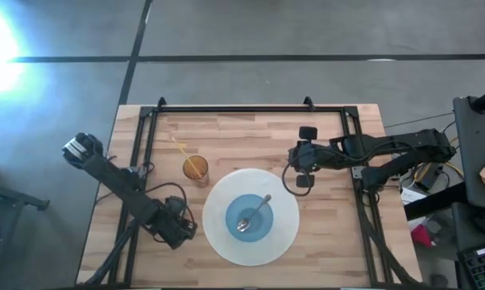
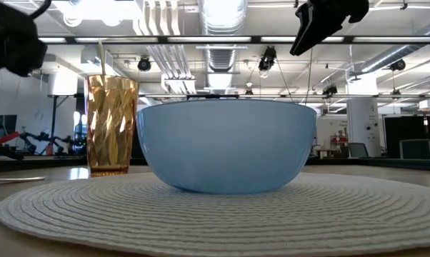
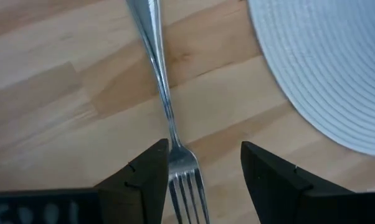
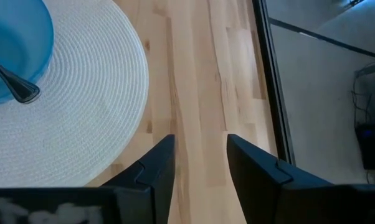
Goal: Pick & Place Utensil
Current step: Put the silver fork into the blue bowl on the white mat
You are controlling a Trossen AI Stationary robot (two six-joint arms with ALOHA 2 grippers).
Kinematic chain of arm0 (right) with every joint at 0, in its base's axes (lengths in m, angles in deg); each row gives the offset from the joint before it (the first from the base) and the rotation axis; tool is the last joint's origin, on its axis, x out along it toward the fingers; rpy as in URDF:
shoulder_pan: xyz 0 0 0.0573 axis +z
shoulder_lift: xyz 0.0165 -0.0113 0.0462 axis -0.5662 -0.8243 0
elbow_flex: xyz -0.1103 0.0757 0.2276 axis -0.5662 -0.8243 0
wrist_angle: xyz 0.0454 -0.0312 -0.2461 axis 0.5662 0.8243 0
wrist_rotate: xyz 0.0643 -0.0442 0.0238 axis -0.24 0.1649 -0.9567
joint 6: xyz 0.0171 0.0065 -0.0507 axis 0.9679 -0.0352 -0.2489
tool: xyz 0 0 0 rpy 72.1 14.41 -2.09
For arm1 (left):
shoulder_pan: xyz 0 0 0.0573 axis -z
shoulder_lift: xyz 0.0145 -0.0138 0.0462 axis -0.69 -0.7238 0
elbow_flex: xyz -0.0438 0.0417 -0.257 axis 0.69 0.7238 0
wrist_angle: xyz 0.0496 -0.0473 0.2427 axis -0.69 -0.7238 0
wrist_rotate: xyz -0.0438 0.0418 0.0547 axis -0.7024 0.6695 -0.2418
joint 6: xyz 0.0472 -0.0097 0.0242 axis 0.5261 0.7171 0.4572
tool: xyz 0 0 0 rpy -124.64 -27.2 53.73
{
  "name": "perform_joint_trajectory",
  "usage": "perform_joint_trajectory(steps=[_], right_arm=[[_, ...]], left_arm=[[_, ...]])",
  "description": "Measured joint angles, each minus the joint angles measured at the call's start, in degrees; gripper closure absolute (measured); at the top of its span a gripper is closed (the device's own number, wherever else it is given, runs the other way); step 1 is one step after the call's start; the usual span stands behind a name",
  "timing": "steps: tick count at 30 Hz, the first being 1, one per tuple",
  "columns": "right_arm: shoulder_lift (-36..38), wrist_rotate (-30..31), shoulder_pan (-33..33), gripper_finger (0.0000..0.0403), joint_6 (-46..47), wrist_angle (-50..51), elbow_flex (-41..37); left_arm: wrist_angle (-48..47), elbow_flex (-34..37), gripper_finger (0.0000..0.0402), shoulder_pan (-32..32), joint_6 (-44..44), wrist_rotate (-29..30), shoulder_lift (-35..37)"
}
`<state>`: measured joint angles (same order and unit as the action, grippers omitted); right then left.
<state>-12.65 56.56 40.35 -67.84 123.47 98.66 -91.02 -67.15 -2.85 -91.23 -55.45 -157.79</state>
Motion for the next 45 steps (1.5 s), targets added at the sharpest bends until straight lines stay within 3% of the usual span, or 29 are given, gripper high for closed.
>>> perform_joint_trajectory(steps=[11, 37, 45], right_arm=[[0.00, -0.02, 0.00, 0.0266, -0.02, -0.05, 0.00], [0.00, 0.00, 0.00, 0.0259, 0.22, -0.26, 0.00], [0.00, 0.02, 0.00, 0.0257, 0.23, -0.33, 0.00]], left_arm=[[5.81, 5.99, 0.0211, 0.04, -4.04, -0.09, -0.05], [5.00, 4.34, 0.0212, 0.00, -3.99, -2.31, -7.97], [2.81, 2.44, 0.0257, 0.00, -3.34, -3.02, -10.13]])
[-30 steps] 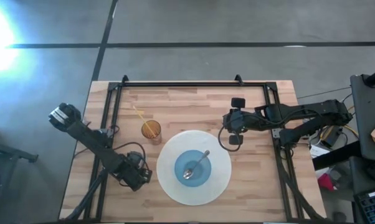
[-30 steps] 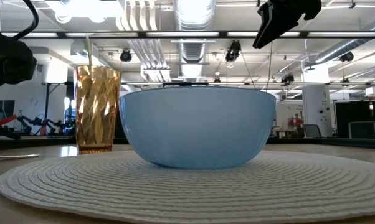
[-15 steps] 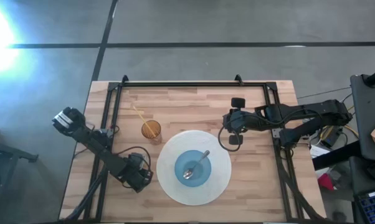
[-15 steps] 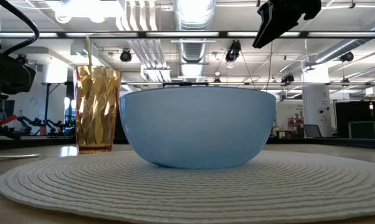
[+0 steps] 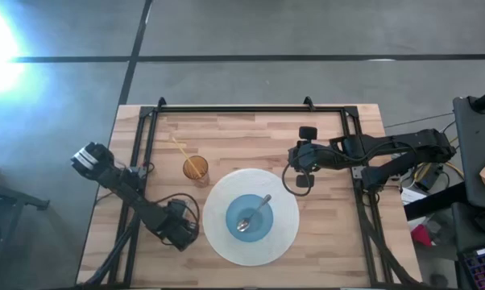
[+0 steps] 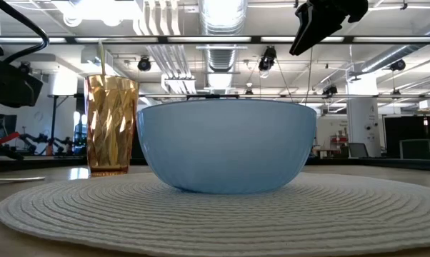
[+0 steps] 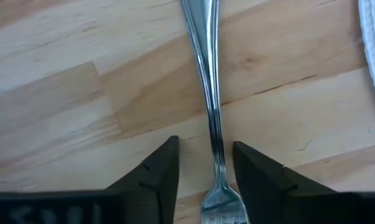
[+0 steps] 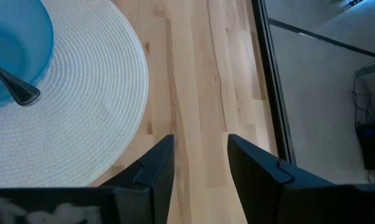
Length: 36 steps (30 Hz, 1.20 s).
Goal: Pick & Place Utensil
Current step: Put the silver fork into the blue bowl on the white mat
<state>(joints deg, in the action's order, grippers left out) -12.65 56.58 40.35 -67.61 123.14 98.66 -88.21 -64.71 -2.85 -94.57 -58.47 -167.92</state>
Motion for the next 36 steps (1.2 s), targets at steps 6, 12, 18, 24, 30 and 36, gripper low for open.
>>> perform_joint_trajectory(steps=[6, 12, 18, 24, 30, 36], right_arm=[[0.00, 0.00, -0.01, 0.0259, -0.01, 0.00, -0.02], [0.00, 0.00, 0.00, 0.0267, -0.01, 0.00, -0.04], [0.00, 0.00, -0.01, 0.0269, -0.01, 0.02, -0.04], [0.00, 0.00, 0.00, 0.0262, -0.01, 0.04, -0.07], [0.00, 0.00, 0.00, 0.0267, -0.20, 0.11, -0.11], [0.00, -1.30, -0.02, 0.0280, -0.49, 0.15, -0.11]], left_arm=[[-0.15, -0.20, 0.0315, 0.00, 0.86, -0.49, -0.21], [-0.12, -0.20, 0.0362, 0.00, 0.88, -0.91, -0.24], [-0.10, -0.20, 0.0394, 0.02, 1.41, -0.94, -0.26], [-0.16, -0.18, 0.0393, 0.00, 2.86, -1.33, -0.26], [-0.20, -0.16, 0.0396, 0.00, 3.95, -1.52, -0.16], [0.01, 0.06, 0.0399, 0.05, 4.96, -1.32, 1.01]])
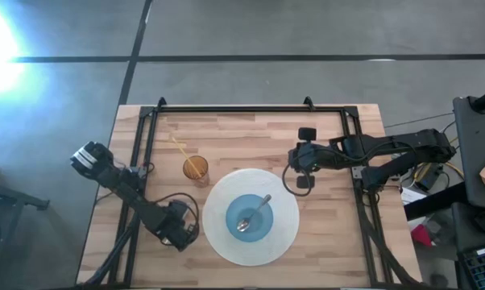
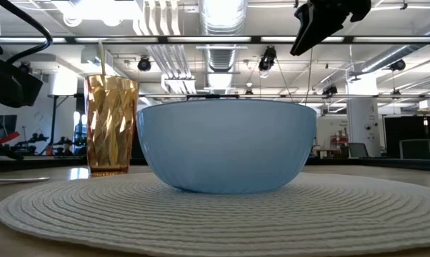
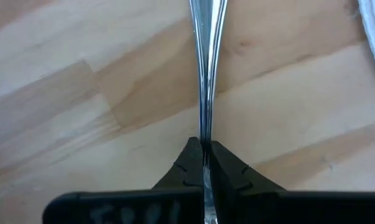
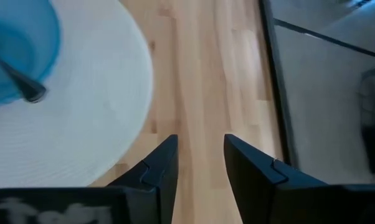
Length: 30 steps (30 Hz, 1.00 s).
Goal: Pick & Place Utensil
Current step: Put the silver fork into the blue bowl on the white mat
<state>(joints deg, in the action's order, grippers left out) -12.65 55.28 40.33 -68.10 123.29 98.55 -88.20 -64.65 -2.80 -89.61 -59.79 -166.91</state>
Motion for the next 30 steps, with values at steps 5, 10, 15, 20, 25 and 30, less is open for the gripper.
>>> perform_joint_trajectory(steps=[5, 10, 15, 20, 25, 30], right_arm=[[0.00, -3.36, 0.02, 0.0287, -0.15, 0.02, 0.00], [0.00, -3.36, 0.00, 0.0282, -0.15, 0.04, 0.00], [0.05, -3.47, 0.00, 0.0274, -0.16, 0.09, 0.00], [0.08, -3.47, 0.02, 0.0275, -0.17, 0.11, 0.00], [0.09, -3.47, 0.02, 0.0283, -0.14, 0.23, 0.00], [0.09, -3.45, 0.71, 0.0282, 0.05, 1.44, 0.00]], left_arm=[[0.35, -0.02, 0.0400, 0.04, 0.90, -0.01, 0.49], [0.10, -0.02, 0.0400, 0.04, 2.21, 0.33, 0.81], [-0.25, -0.04, 0.0400, 0.14, 2.58, 0.65, 1.79], [-0.36, -0.44, 0.0400, 0.23, 2.76, 2.73, 2.64], [-0.74, -1.67, 0.0400, 0.24, 3.90, 3.69, 2.69], [-3.35, -4.45, 0.0399, 0.39, 5.26, 6.47, 2.71]])
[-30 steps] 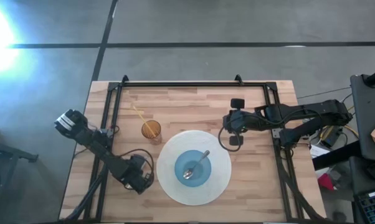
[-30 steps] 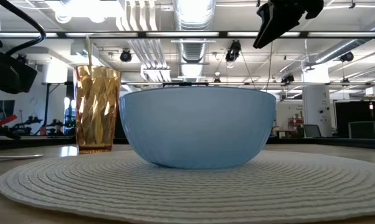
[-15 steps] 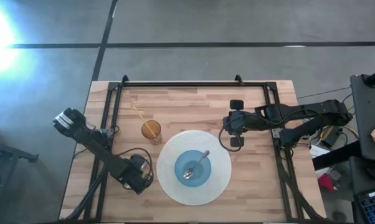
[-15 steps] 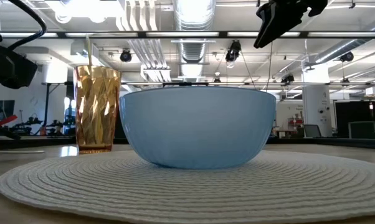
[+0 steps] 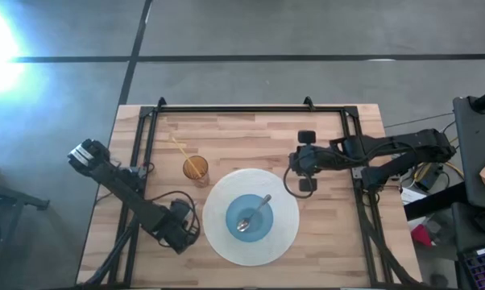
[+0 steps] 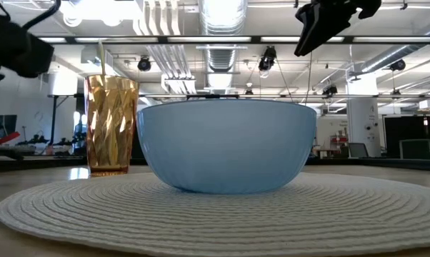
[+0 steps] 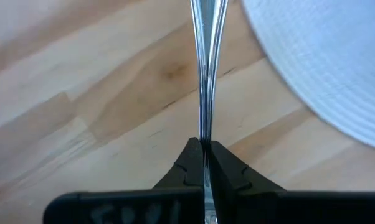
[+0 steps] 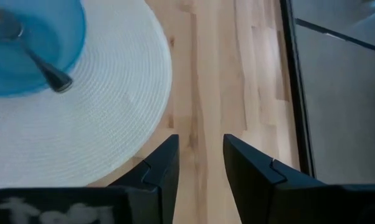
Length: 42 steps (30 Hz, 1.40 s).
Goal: Pick & Place Utensil
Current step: Put the silver fork into the blue bowl on the white mat
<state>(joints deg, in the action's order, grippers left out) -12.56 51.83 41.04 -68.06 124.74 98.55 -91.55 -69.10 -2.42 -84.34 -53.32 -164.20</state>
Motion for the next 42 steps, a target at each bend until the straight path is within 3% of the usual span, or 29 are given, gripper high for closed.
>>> perform_joint_trajectory(steps=[14, 25, 42], right_arm=[[0.04, -0.04, 5.51, 0.0244, 4.78, 1.85, 0.00], [0.04, -0.04, 10.54, 0.0213, 11.05, 2.02, 0.00], [-0.04, -0.06, 14.31, 0.0207, 25.72, -2.71, -1.76]], left_arm=[[-4.97, -7.94, 0.0400, 0.09, 5.86, 10.59, 0.05], [-4.89, -11.87, 0.0399, 0.09, 12.52, 23.76, 0.05], [0.58, -13.54, 0.0399, 0.03, 24.30, 38.49, 0.05]])
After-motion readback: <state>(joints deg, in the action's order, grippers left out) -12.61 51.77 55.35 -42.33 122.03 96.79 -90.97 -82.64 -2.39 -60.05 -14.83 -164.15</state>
